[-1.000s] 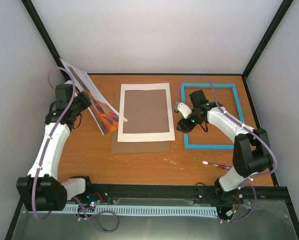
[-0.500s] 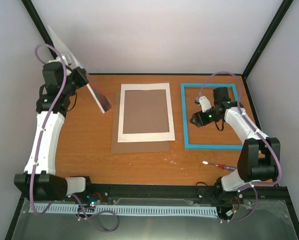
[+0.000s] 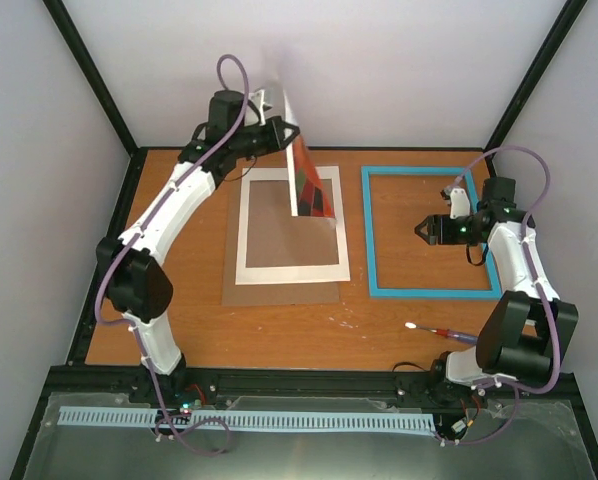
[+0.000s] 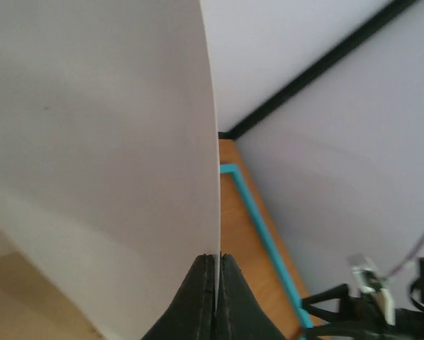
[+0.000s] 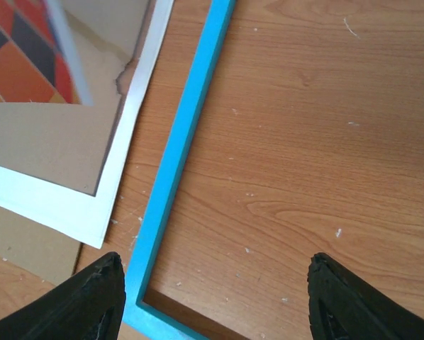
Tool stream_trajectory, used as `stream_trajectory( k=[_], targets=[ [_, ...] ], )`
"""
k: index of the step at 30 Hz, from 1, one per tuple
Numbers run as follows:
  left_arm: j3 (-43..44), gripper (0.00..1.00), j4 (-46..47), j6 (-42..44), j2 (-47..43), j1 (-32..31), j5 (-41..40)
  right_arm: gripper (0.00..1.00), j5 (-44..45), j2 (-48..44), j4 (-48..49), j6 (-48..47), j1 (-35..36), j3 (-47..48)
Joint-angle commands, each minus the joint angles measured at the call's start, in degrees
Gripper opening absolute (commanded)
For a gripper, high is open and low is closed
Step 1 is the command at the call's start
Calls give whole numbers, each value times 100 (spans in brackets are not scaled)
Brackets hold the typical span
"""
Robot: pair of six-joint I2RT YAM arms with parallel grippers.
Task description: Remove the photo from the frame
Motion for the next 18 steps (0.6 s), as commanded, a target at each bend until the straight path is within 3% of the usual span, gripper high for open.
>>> stream_trajectory(
  k=[1,6,8,15,18],
  targets=[
    [1180,1,181,-168,-67,-100,903,68,-218,-369,-186,-42,-70,86],
    [1229,1,10,-211,-340,-91,863,68,-267,-706,26,52,-119,-22],
    [866,1,-215,-233,-500,-69,795,68,-345,-760,89,60,-120,-95],
    [-2868,1,1489,-1373,-1535,180,1099,68,-566,-559,137,-87,-119,-357],
    [-4058,1,1996,-1683,-1646,304,1362,68,-630,-475,182,-125,-116,-443]
  ],
)
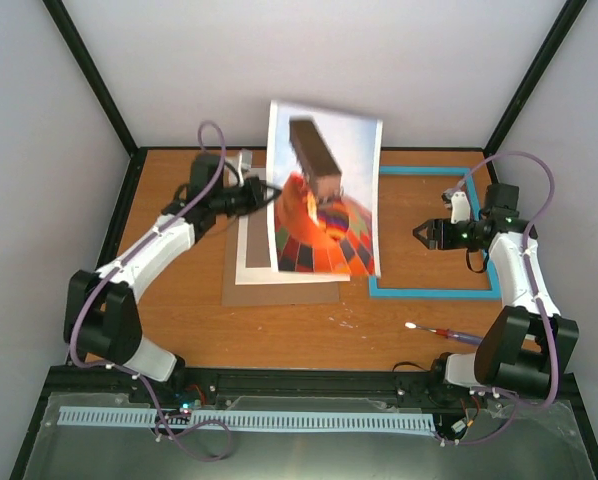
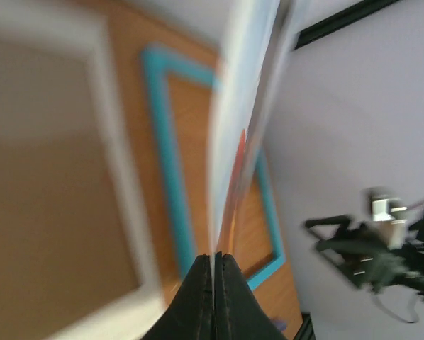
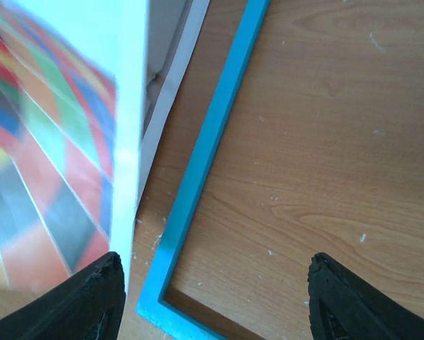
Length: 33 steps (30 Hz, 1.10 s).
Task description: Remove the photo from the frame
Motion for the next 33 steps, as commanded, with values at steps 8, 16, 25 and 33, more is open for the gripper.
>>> stream_trajectory(
  k=[8,16,25,33],
  targets=[
    [-1808,1,111,145,339,272,26,68,-354,292,268,-99,-34,-285],
    [-2236,1,-241,721,633,277,-277,68,-524,294,354,-211,-30,-510],
    [-2484,1,-377,814,699,281,-438,67,-835,413,411,-280,-30,-598],
    [-2716,3,-701,804,431,276,-812,67,-917,496,417,-298,-35,-591]
  ],
)
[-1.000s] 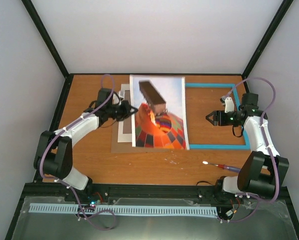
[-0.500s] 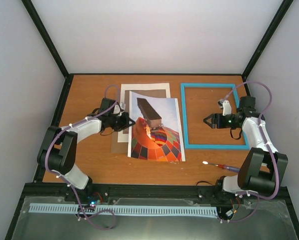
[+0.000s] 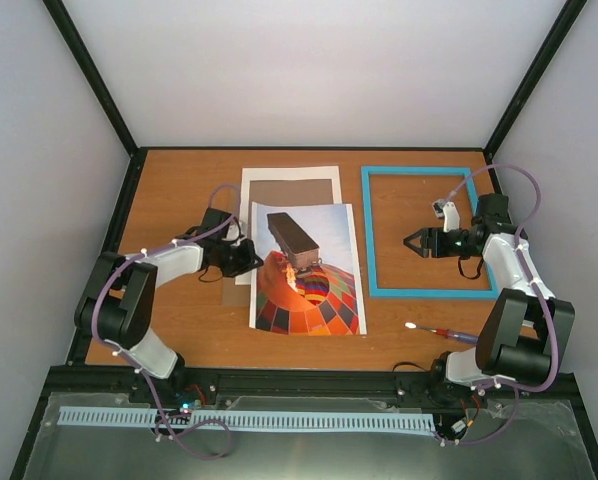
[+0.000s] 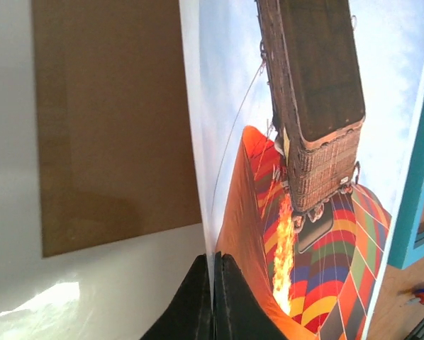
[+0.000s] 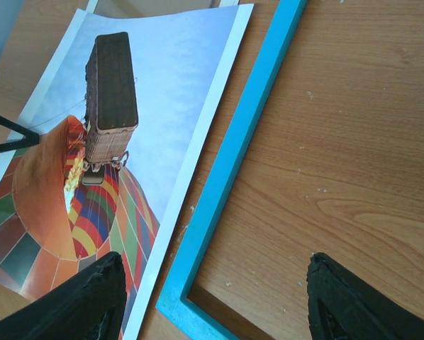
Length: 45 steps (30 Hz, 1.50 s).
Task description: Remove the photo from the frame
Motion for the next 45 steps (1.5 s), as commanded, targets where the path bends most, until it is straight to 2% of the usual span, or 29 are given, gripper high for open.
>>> stream_trajectory(
  k=[1,9,19,24,31,40,43,45],
  targets=[
    [-90,5,-277,143,-285,29,-266,67,-154,60,61,-77,-34,-39],
    [-160,18,-710,397,-406,25,-412,67,-187,151,43,-96,-31,-20],
    [-130,24,-944,491,-518,29,-863,67,-222,130,-4,-140,-32,-3],
    [88,34,-1240,619,-669,36,-1226,67,-186,98,-41,-168,-35,49],
    [826,44,-1770,1013,-927,103,-1797,66,66,109,-538,-545,-35,772],
    [2607,54,-2597,1933,-1272,216,-3627,67,832,36,-1197,-900,-50,2270],
    [2934,64,-2548,2001,-1494,214,-4192,69,1281,-100,-1112,-811,-91,2614],
    [2972,69,-2321,2076,-1718,214,-4174,71,1506,-218,-977,-674,-102,2806]
  ],
)
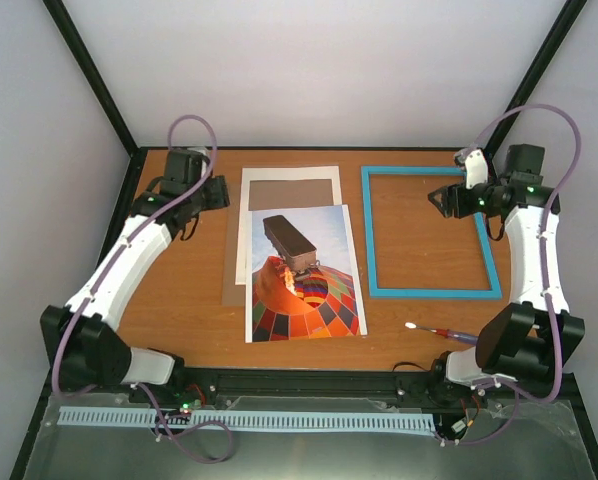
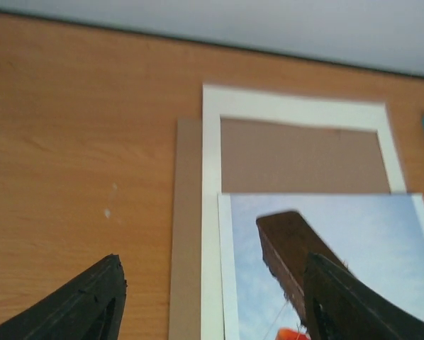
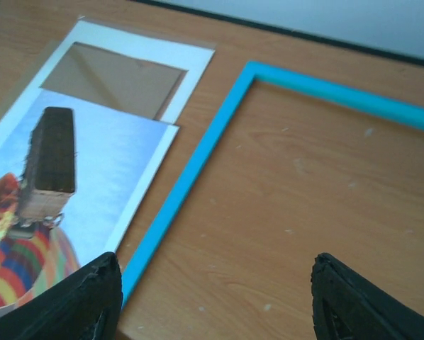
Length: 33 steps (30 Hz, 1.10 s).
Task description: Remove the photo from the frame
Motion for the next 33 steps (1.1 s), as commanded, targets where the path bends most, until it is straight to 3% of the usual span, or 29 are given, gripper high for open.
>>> stream_trajectory(
  k=[1,8,13,33],
  targets=[
    [279,71,181,382,-558,26,-713,73,733,-366,104,203,-80,456],
    [-542,78,1521,-73,-1293,26,-1002,99,597,-918,1155,1202,-91,79],
    [-852,81,1930,-272,-1515,26,-1203,100,852,-688,1192,1647,-93,42],
    [-937,82,1410,-438,-1488,26,-1367,100,1116,-787,1734,2010,-94,-427]
  ],
)
